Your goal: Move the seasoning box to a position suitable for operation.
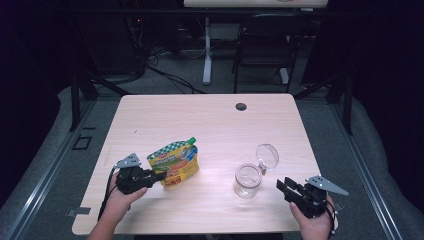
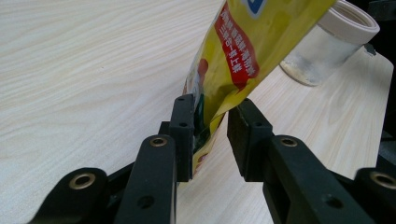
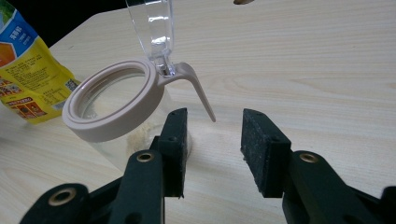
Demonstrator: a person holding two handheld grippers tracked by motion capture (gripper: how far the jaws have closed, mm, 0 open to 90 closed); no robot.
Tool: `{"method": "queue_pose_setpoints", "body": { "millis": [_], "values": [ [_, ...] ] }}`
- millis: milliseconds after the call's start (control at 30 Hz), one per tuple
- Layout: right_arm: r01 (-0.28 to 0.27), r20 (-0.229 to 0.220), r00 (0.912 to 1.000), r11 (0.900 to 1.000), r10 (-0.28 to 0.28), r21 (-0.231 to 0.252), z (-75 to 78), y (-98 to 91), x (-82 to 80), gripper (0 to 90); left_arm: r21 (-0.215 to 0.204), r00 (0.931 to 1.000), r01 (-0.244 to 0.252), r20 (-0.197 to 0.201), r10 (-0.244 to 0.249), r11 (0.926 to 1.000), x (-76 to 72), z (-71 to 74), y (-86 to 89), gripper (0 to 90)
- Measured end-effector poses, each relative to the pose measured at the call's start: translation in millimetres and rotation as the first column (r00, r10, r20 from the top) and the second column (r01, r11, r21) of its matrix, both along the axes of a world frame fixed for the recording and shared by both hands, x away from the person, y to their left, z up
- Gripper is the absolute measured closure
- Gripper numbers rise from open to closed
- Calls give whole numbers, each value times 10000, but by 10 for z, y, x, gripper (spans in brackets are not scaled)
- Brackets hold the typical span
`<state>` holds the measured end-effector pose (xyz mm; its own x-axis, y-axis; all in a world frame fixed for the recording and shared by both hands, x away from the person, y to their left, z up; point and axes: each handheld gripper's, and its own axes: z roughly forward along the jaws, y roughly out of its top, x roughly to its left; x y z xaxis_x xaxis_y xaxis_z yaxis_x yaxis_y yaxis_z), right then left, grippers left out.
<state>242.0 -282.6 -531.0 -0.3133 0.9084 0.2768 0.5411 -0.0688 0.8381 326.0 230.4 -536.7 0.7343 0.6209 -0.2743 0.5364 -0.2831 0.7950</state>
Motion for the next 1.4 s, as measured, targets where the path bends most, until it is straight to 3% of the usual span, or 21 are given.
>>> {"method": "queue_pose_setpoints", "body": {
  "millis": [733, 1233, 1400],
  "values": [
    [168, -36, 9999, 9998, -167, 143, -23, -35, -51, 609, -188, 9996, -1, -281, -5, 9998, 85, -58, -86, 582],
    [252, -41, 9997, 9996, -251, 152, -26, -46, -86, 609, 162, 9989, 41, -460, -33, 9999, 153, -142, -169, 504],
    [266, -71, 9996, 9996, -266, 80, -24, -62, -101, 609, 28, 9987, 46, -511, -45, 10000, 180, -163, -183, 490]
  ]
}}
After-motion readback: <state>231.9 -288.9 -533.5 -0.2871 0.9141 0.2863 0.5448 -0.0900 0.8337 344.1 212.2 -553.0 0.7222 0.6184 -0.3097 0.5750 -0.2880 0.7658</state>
